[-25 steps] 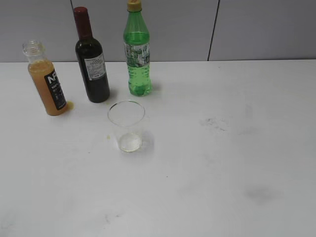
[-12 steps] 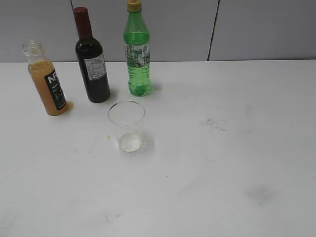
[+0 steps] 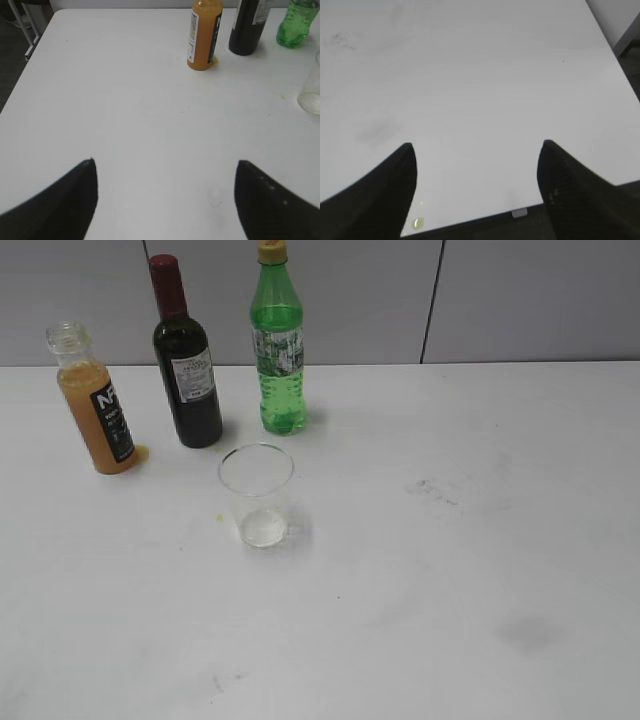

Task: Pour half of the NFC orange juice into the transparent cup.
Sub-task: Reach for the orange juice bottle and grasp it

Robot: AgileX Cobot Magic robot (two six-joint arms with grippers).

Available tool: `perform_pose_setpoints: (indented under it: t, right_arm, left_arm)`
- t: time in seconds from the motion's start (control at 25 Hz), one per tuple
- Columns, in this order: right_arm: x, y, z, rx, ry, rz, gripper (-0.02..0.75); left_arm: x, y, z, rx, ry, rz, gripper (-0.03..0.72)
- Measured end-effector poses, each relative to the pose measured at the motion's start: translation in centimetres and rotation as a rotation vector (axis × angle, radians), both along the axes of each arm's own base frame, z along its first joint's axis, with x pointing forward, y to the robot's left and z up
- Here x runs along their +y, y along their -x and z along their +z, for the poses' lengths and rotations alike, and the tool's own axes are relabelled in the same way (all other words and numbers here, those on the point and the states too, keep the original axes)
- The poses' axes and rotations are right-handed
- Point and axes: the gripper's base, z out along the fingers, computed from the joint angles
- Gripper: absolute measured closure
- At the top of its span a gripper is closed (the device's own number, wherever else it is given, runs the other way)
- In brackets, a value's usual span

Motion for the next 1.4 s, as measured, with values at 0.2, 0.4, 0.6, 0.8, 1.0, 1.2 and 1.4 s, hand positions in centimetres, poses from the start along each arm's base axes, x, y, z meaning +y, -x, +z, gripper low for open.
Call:
perform_pose_setpoints:
  t: [0.2,0.4,0.6,0.8,1.0,1.2,1.4]
  right_arm:
    - [0.1,1.4,0.1,-0.112,0.016,0.005,0.164]
    - [0.3,1.7,0.2,-0.126,0.027,0.036,0.164]
    - [0.6,2.6,0.2,-0.188,0.036,0.067,0.166]
    - [0.6,3.0,0.1,-0.207,0.041,0.068,0.166]
    - [0.6,3.0,0.1,-0.207,0.041,0.068,0.166]
    - [0.6,3.0,0.1,-0.206,0.043,0.069,0.166]
    - [0.6,3.0,0.1,-0.206,0.043,0.069,0.166]
  left_arm:
    - [0.0,-0.1,0.7,-0.061,0.009,-0.004,0.023]
    - [-0.3,-0.9,2.3,-0.227,0.024,-0.021,0.027]
    - [-0.9,-3.6,3.2,-0.227,-0.013,-0.047,0.034]
    - [-1.9,-8.1,3.9,-0.220,-0.023,-0.072,0.039]
    - [-2.9,-12.9,3.3,-0.198,-0.019,-0.090,0.040]
    - [-4.1,-18.1,1.8,-0.228,-0.010,-0.111,0.041]
    - [-5.2,-22.9,-1.4,-0.239,-0.022,-0.149,0.042]
